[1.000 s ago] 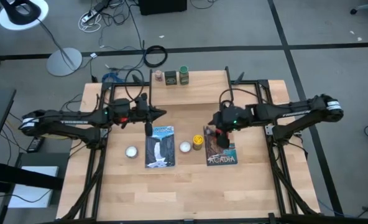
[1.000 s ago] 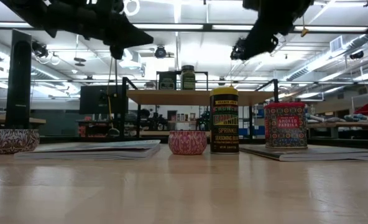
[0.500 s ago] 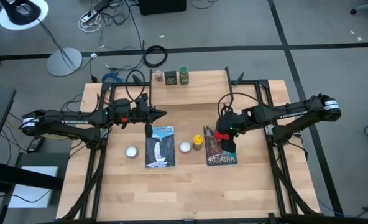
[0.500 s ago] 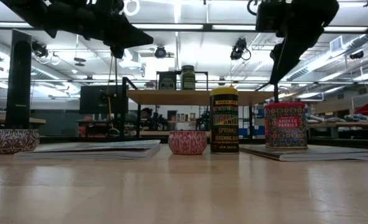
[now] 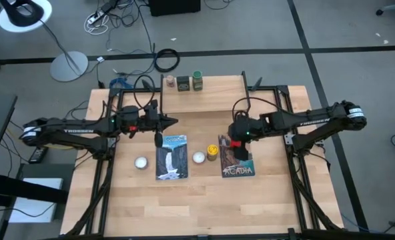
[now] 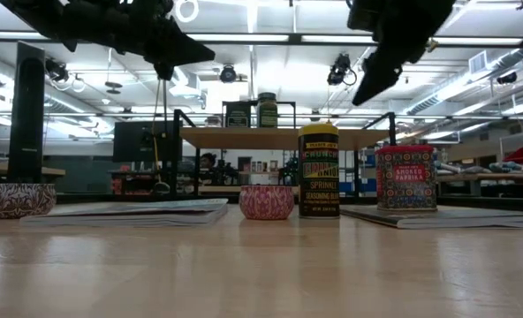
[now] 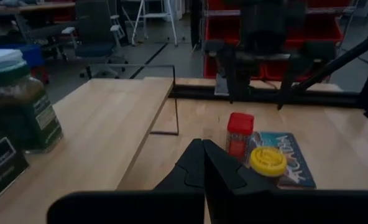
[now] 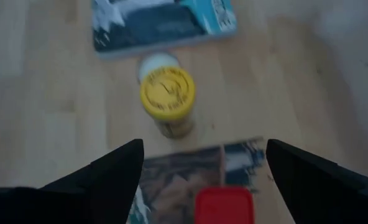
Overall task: Shelf spices
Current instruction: Put the yellow spice on the shelf
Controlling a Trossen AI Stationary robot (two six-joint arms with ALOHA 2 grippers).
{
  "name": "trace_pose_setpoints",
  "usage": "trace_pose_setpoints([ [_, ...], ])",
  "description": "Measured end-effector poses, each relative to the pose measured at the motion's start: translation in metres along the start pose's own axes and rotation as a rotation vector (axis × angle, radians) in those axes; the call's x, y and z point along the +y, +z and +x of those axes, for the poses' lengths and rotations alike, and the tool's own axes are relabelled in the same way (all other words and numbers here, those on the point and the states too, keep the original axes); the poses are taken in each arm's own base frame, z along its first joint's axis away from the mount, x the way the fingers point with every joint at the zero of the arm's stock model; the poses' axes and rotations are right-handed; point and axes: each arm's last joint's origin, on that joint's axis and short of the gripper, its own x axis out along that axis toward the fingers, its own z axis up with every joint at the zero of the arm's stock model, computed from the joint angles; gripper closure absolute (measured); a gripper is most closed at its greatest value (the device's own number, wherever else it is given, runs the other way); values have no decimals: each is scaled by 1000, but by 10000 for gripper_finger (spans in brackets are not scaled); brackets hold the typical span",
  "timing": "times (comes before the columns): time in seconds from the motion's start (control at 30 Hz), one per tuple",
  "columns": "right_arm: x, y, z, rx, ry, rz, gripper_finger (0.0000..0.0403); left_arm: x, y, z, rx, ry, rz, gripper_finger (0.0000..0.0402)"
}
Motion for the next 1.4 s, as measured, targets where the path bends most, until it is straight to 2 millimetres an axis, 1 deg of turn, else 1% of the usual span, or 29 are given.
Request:
trace_pose_setpoints([
  [0.1,0,4,4,-25,37,8,68,0,3,-3,-16,1,0,401],
  [0.17,1,6,10,-26,44,8,68,0,3,-4,-9,1,0,401],
  [0.23,4,8,21,-27,61,8,69,0,4,-5,-13,1,0,401],
  [0.33,8,8,43,2,86,0,69,0,4,-6,-12,1,0,401],
  [0.47,13,5,67,56,91,-15,69,0,2,-6,5,1,0,401],
  [0.57,15,3,79,69,101,-13,69,0,1,-6,14,1,0,401],
  [0.7,17,5,90,46,122,-7,69,0,1,-6,12,1,2,401],
  [0.87,16,5,100,42,123,8,69,0,1,-6,15,1,3,401],
  [1.07,16,8,104,13,125,17,77,0,1,-6,14,1,3,401],
  [1.13,17,10,105,-10,130,29,85,0,1,-6,14,1,3,401],
  [1.27,16,9,105,3,127,30,109,0,1,-6,14,1,3,401],
  [1.4,16,9,105,0,126,31,144,0,1,-6,13,1,3,401],
])
